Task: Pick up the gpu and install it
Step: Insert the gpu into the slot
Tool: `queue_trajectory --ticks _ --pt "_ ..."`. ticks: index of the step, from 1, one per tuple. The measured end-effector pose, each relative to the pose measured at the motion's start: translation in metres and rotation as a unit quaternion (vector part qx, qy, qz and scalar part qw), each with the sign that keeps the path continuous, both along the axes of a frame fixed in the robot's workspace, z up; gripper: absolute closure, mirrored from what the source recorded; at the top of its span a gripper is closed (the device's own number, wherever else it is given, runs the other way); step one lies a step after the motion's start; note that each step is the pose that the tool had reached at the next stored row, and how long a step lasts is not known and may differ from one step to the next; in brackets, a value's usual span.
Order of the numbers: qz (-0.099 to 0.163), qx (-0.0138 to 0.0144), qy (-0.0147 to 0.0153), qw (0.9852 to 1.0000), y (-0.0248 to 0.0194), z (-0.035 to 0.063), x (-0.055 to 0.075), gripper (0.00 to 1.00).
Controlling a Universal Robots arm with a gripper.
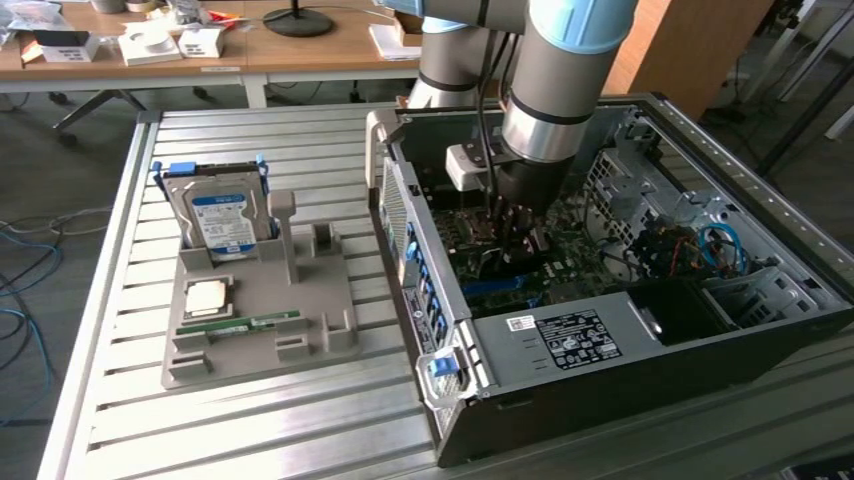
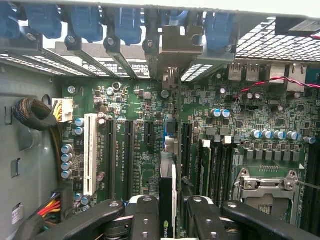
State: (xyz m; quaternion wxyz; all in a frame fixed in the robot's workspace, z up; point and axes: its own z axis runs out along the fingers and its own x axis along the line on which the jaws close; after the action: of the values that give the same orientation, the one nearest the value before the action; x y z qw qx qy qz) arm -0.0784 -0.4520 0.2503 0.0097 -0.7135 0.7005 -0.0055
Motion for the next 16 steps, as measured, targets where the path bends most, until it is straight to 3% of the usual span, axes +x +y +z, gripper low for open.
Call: queue_trajectory --ticks 10,16 --pt "0.002 0.0002 -0.0014 1.0000 0.0000 0.0000 0.0003 0.74" --pt "0.002 0.0002 -0.0059 1.0000 0.0000 0.0000 0.0004 0.74"
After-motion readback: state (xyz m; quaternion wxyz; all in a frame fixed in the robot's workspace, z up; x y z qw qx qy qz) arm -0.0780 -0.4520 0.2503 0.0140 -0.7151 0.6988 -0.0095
